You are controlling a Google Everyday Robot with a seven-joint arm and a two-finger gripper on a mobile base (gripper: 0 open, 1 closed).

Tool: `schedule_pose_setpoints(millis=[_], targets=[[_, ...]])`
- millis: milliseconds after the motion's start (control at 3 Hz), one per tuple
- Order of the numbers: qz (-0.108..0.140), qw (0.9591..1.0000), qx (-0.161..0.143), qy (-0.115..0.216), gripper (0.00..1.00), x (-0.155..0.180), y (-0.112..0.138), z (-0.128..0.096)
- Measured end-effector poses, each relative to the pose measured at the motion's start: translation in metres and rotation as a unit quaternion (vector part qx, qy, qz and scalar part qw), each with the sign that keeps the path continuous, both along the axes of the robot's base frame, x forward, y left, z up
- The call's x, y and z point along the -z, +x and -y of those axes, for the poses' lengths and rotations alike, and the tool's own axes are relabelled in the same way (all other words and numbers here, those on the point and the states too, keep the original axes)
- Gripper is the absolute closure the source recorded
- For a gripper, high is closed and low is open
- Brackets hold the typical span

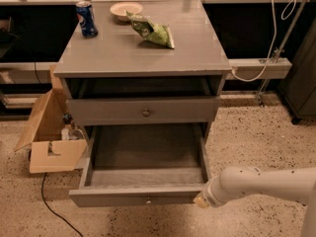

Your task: Close middle drawer

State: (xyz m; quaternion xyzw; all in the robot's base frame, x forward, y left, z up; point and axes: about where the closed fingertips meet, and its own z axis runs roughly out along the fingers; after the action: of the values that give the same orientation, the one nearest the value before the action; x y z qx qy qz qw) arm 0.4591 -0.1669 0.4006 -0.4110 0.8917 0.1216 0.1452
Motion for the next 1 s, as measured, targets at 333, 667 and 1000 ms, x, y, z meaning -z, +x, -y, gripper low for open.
schedule_pose_setpoints(millis=[333, 667, 1000], targets=[[0.000, 1.0000, 0.000, 0.000, 1.00, 0.000, 0.000, 0.000], [-0.001, 1.0000, -0.007, -0.001, 1.00, 0.004, -0.006, 0.002], [0.012, 0.9996, -0.024, 0.009, 1.00, 0.009, -0.016, 0.005]])
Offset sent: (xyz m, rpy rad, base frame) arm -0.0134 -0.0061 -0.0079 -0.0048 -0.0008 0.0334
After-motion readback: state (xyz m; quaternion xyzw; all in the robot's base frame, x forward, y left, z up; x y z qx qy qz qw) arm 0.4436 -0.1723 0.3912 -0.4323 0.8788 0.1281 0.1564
